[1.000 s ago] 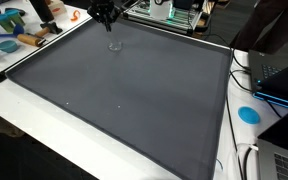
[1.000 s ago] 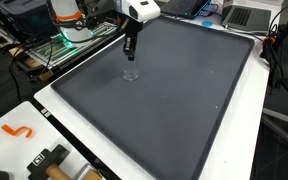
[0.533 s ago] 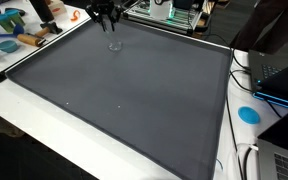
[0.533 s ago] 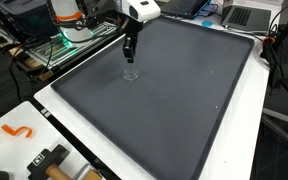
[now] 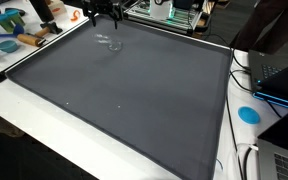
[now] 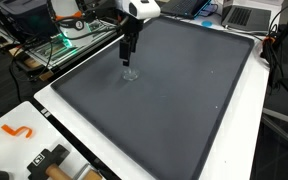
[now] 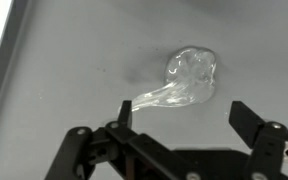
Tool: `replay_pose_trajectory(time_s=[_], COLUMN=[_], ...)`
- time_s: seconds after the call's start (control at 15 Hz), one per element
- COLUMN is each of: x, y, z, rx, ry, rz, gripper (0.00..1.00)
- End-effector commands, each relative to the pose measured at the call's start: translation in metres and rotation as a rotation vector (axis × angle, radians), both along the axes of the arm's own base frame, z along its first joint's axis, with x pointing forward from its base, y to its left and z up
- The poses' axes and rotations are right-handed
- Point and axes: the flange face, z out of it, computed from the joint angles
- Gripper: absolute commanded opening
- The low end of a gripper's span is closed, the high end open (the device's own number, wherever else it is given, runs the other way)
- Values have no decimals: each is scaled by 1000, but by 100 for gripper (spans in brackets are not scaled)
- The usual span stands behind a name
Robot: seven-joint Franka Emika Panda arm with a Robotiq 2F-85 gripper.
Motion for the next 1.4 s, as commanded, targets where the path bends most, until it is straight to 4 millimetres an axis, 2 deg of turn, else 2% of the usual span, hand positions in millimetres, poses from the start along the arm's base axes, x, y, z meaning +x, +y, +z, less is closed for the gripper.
replay_pose_trajectory(time_s=[0.0,0.73,1.07,1.33], x=[-6,-9,-2,12], y=[6,13,37,62], z=[1,7,36,62], rx=[-53,5,-17,-43], ry=[-7,23,38,33], rz=[-5,-12,-14,2], gripper=[100,100,100,100])
